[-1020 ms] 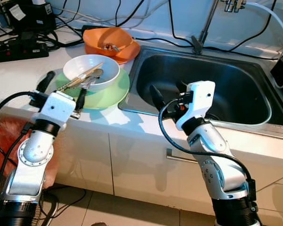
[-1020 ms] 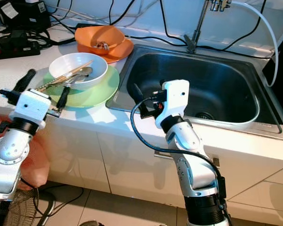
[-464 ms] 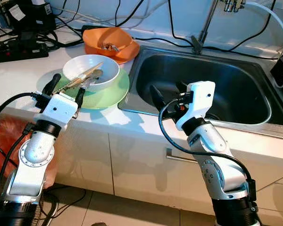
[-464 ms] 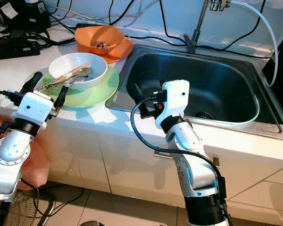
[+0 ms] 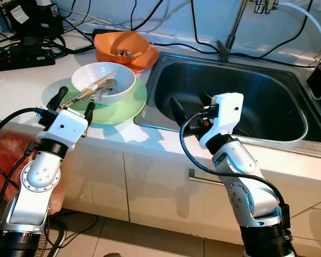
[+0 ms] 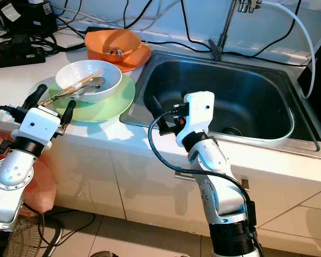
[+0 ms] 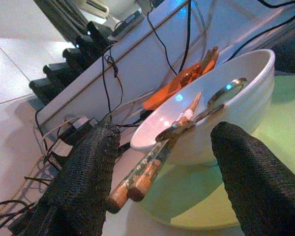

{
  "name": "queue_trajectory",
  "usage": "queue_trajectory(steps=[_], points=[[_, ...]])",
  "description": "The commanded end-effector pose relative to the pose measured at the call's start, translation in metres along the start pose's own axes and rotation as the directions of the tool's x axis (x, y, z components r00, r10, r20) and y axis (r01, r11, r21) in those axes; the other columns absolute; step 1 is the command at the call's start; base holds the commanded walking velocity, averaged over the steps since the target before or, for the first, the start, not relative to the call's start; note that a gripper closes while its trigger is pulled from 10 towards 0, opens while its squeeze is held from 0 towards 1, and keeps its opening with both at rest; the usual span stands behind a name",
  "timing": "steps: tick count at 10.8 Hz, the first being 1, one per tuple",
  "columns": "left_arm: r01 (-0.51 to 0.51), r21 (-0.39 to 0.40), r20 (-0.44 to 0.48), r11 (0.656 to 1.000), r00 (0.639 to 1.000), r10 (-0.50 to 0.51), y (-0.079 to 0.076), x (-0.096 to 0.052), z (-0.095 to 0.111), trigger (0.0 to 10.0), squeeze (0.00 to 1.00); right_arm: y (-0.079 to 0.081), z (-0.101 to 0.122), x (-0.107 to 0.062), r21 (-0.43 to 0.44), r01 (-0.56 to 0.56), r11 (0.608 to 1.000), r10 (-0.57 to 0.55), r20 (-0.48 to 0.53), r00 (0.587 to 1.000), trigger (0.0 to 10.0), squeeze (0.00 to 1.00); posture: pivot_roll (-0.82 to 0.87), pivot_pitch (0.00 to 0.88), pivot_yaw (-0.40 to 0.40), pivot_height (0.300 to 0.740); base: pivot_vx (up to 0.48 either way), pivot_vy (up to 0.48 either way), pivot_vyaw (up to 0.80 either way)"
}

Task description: Kitchen organization

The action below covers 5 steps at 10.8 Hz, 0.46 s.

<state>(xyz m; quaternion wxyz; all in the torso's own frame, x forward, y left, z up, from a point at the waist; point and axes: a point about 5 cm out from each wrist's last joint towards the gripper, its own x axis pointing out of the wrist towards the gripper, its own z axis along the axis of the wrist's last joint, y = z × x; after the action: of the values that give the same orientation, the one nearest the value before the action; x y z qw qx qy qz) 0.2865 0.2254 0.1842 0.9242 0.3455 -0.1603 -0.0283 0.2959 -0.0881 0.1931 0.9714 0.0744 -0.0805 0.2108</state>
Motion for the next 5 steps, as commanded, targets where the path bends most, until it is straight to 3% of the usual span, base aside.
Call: queue_trajectory(steps=[1,2,3,5], points=[[-0.003,0.017,-0.008,1.0,1.0,0.003,0.0027,-0.0009,-0.0028,10.0,0.0,-0.0025,-0.0003,-0.0016,-0.004,0.014,1.0,-0.014,0.005,1.0,10.0,0.0,0.11,0.046,-0.044,0.74,0.0,0.0,0.0],[-0.004,0.017,-0.014,1.0,1.0,0.004,0.0038,-0.0007,-0.0039,5.5,0.0,-0.0028,-0.0001,-0.0021,-0.004,0.015,1.0,-0.015,0.005,1.0,10.0,0.0,0.11,0.048,-0.044,0.74,0.0,0.0,0.0],[0.0,0.02,-0.025,1.0,1.0,0.0,0.0038,-0.0016,-0.0063,1.6,0.0,-0.0028,-0.0001,-0.0022,-0.004,0.015,1.0,-0.015,0.004,1.0,10.0,0.0,0.11,0.048,-0.043,0.74,0.0,0.0,0.0],[0.005,0.017,-0.024,1.0,1.0,-0.005,0.0035,-0.0016,-0.0067,0.0,0.0,-0.0028,-0.0003,-0.0023,-0.004,0.016,1.0,-0.015,0.004,1.0,10.0,0.0,0.11,0.048,-0.042,0.74,0.0,0.0,0.0]])
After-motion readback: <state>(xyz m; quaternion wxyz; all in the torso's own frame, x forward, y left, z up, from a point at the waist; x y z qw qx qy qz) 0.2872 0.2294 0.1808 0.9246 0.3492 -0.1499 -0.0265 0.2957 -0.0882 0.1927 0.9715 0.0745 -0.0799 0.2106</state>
